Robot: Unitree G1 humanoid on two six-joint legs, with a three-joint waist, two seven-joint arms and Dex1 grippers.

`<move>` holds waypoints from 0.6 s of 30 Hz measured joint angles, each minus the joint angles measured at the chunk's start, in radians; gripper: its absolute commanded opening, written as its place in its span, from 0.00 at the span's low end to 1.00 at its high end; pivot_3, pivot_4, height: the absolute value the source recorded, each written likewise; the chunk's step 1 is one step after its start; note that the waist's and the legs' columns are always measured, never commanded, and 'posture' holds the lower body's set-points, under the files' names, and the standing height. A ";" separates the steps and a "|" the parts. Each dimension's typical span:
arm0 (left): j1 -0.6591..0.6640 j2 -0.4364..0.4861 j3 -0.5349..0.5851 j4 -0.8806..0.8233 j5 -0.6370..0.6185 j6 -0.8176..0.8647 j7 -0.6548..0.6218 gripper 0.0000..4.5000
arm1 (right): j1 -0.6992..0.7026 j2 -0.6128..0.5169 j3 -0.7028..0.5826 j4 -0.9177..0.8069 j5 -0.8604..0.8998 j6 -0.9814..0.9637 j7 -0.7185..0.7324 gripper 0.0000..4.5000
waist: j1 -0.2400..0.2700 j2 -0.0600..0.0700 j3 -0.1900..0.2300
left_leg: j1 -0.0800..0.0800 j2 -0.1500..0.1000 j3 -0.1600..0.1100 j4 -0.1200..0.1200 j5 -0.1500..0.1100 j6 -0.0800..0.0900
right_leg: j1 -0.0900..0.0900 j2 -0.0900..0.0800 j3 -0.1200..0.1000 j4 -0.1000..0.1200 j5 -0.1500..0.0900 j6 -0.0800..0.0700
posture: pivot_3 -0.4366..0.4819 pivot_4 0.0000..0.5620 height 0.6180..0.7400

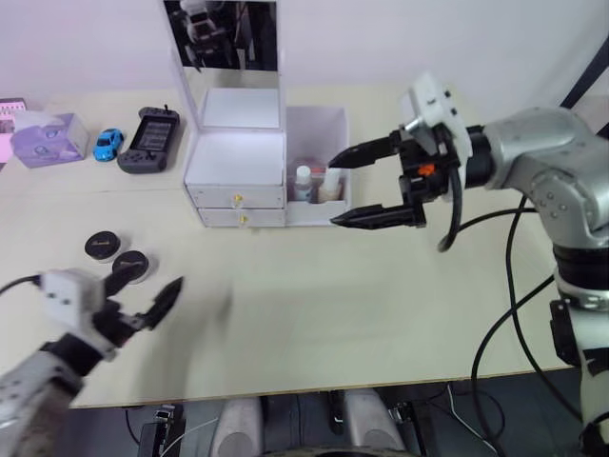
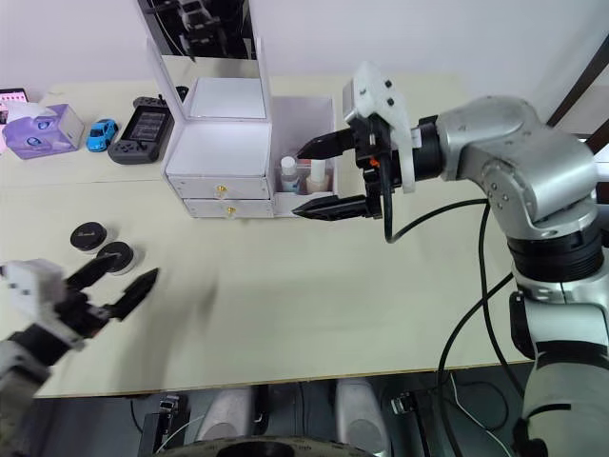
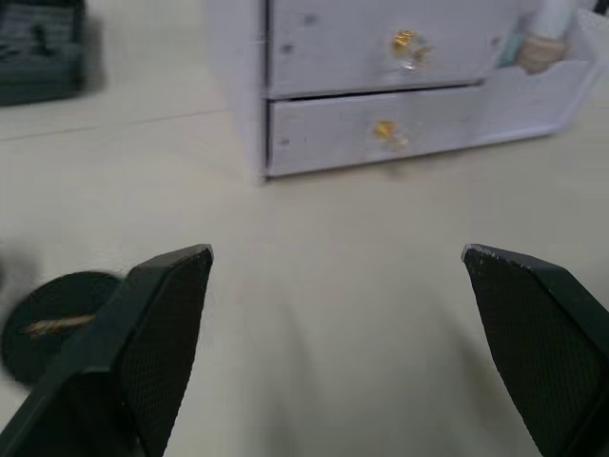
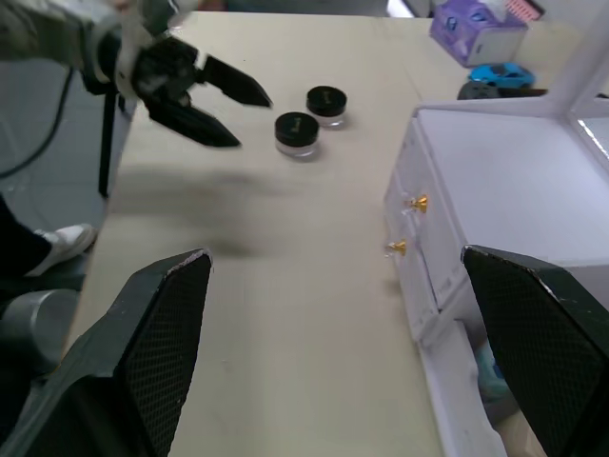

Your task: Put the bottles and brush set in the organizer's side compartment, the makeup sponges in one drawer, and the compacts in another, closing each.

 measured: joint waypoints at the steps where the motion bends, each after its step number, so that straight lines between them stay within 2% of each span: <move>1: -0.010 -0.016 -0.052 -0.005 0.032 -0.016 0.023 0.98 | -0.017 0.000 -0.002 0.000 0.006 0.014 -0.001 1.00 | 0.001 -0.001 -0.001 | 0.000 0.000 -0.001 0.000 0.000 0.000 | 0.000 0.001 0.000 0.000 0.000 0.000 | 0.48 0.27 1.00; 4: -0.107 -0.114 -0.196 0.030 0.155 -0.070 0.132 0.98 | -0.029 0.001 -0.006 0.000 0.007 0.056 -0.016 1.00 | 0.005 0.000 -0.002 | 0.001 0.000 -0.003 0.001 0.000 0.000 | 0.003 0.002 0.000 0.001 0.000 0.000 | 0.48 0.27 1.00; 8: -0.228 -0.169 -0.347 0.159 0.304 -0.150 0.218 0.98 | -0.026 -0.018 -0.008 -0.021 0.005 0.085 -0.039 1.00 | 0.003 0.001 -0.002 | 0.000 0.000 -0.004 0.007 0.000 0.000 | 0.004 0.003 0.000 0.002 0.000 0.000 | 0.48 0.27 1.00; 12: -0.341 -0.243 -0.420 0.338 0.383 -0.230 0.273 0.98 | -0.001 -0.062 -0.029 -0.071 0.010 0.118 -0.065 1.00 | 0.003 0.001 -0.002 | -0.001 -0.001 -0.004 0.011 0.000 0.001 | 0.006 0.002 0.000 0.002 0.000 0.000 | 0.48 0.27 1.00; 16: -0.401 -0.301 -0.454 0.480 0.418 -0.298 0.306 0.98 | 0.022 -0.093 -0.061 -0.120 0.026 0.154 -0.087 1.00 | 0.003 0.001 -0.002 | -0.001 -0.001 -0.004 0.011 0.000 0.001 | 0.006 0.002 0.000 0.002 0.000 0.000 | 0.48 0.27 1.00; 18: -0.424 -0.324 -0.458 0.531 0.430 -0.326 0.323 0.87 | 0.033 -0.107 -0.073 -0.135 0.030 0.167 -0.098 1.00 | 0.003 0.001 -0.002 | -0.001 0.000 -0.004 0.011 0.000 0.001 | 0.006 0.002 0.000 0.003 0.000 0.000 | 0.48 0.27 1.00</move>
